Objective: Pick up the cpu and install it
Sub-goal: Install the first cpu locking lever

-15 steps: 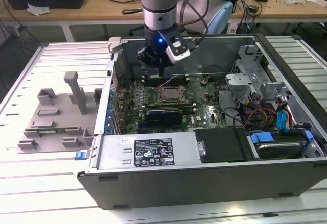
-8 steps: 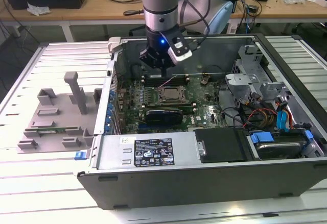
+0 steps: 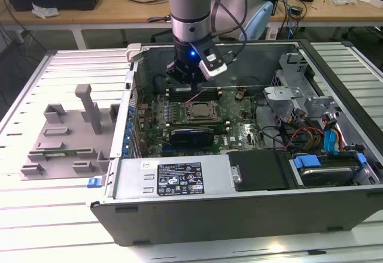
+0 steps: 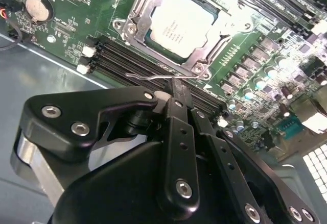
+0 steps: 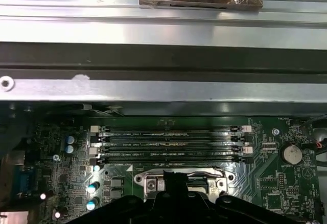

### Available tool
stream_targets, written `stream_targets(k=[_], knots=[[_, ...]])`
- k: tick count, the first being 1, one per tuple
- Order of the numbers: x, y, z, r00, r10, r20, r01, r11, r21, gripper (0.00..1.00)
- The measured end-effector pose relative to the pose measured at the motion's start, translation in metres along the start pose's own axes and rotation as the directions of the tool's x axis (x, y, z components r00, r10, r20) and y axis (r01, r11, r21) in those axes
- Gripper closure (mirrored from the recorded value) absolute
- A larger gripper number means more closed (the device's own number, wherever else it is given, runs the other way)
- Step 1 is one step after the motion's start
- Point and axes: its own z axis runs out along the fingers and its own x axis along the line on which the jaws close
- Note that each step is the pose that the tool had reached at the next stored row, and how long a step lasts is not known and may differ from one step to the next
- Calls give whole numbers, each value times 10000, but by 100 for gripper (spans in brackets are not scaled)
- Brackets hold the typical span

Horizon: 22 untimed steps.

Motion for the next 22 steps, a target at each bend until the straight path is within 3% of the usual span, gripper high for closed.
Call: stream_targets(k=[8, 14, 17, 19, 22], knots=[[-72, -2, 18, 10000, 0, 0, 0, 10000, 1, 89], [-168, -3, 30, 10000, 0, -1, 0, 10000, 1, 89], [-176, -4, 41, 10000, 11, 1, -11, 10000, 1, 89], [-175, -7, 60, 10000, 52, 34, -52, 10000, 4, 89], [-173, -10, 79, 9997, 177, 149, -177, 9998, 11, 89]])
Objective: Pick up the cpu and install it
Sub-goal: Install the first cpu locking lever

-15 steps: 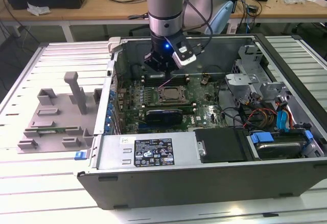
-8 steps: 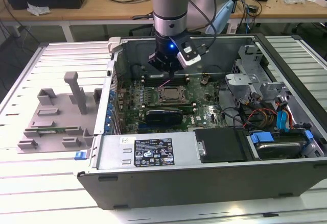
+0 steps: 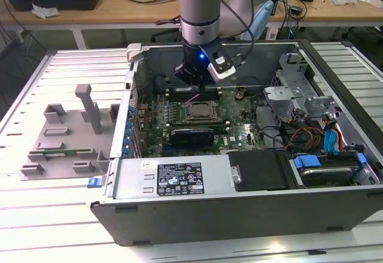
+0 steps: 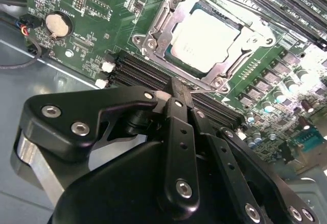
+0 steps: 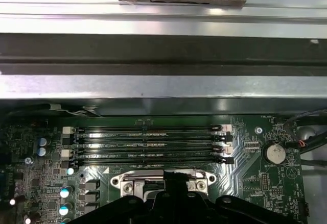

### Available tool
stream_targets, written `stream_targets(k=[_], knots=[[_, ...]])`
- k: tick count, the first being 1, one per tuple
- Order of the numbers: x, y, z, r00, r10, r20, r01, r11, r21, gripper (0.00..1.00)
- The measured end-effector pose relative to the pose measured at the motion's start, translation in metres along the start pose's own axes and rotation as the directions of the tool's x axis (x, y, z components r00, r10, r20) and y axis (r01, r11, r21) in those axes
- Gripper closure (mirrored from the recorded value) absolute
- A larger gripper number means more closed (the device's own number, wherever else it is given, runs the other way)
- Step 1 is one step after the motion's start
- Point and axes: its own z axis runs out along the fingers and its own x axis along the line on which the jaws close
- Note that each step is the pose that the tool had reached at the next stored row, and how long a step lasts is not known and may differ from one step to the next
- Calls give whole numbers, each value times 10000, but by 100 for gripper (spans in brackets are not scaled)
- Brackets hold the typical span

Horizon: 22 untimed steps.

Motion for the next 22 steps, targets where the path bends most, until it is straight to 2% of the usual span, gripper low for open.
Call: stream_targets(k=[3, 6, 10, 22], knots=[[10, 6, 11, 9999, 69, 127, -69, 10000, 0, 89], [50, 7, 23, 9997, 80, 231, -80, 10000, -2, 89], [80, 0, 57, 9995, 97, 309, -97, 10000, -2, 89], [100, -11, 122, 9993, 135, 347, -135, 9999, 0, 89]])
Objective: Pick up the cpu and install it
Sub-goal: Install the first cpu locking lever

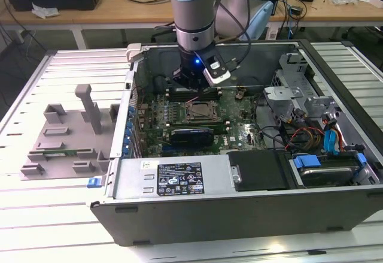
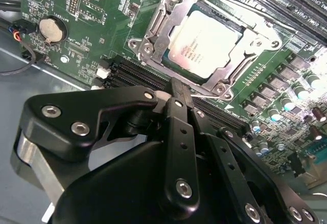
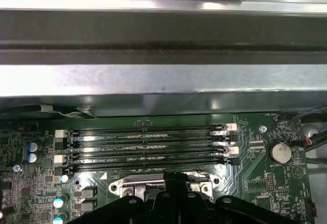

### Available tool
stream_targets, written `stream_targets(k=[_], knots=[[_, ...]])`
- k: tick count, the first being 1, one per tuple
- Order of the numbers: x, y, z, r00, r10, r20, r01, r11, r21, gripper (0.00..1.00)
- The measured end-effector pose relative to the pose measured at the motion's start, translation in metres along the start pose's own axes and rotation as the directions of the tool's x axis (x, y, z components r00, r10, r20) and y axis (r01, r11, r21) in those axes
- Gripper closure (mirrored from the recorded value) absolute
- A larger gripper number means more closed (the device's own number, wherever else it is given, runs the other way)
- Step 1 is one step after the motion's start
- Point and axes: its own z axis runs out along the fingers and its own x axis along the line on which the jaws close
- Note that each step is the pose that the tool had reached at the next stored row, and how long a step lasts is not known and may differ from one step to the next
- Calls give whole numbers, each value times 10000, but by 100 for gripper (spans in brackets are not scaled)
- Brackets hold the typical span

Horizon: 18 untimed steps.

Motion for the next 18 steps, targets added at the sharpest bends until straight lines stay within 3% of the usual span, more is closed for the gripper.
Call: stream_targets(k=[8, 9, 12, 18], knots=[[31, 61, 31, 10000, 52, 28, -52, 10000, 3, 89], [34, 64, 37, 10000, 53, 47, -53, 10000, 0, 89], [94, 62, 70, 9997, 79, 250, -79, 10000, -3, 89], [114, 79, 94, 9994, 203, 292, -203, 9998, 3, 89]])
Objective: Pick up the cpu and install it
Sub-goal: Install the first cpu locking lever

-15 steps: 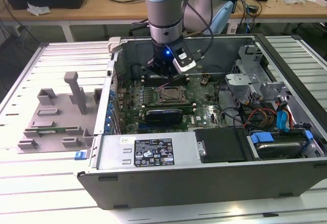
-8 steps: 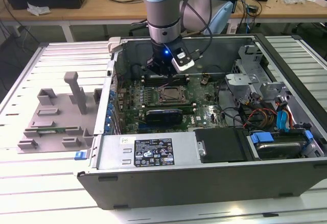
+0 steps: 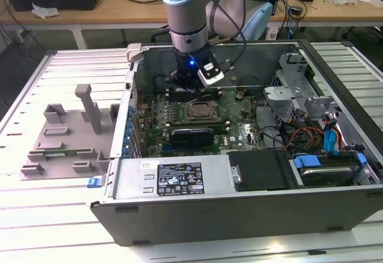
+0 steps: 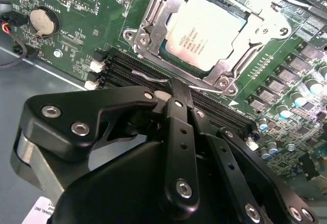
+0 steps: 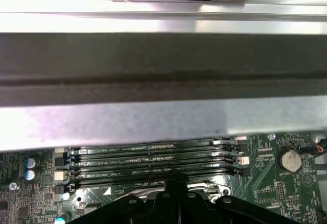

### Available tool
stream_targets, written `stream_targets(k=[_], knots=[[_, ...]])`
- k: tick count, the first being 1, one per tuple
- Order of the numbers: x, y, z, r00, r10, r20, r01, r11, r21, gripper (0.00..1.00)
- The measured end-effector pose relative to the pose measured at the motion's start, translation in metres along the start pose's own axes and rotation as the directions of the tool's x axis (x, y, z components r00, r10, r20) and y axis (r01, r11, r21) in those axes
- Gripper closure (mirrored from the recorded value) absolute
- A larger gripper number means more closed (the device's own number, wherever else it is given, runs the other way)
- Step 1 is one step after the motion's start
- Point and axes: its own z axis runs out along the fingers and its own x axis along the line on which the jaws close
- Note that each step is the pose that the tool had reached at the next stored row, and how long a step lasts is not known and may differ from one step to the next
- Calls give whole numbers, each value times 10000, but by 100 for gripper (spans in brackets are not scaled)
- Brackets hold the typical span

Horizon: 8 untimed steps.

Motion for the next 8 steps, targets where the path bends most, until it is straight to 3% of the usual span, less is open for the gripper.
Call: stream_targets(k=[8], knots=[[4, 0, 20, 9999, 117, 21, -117, 9999, 24, 89]])
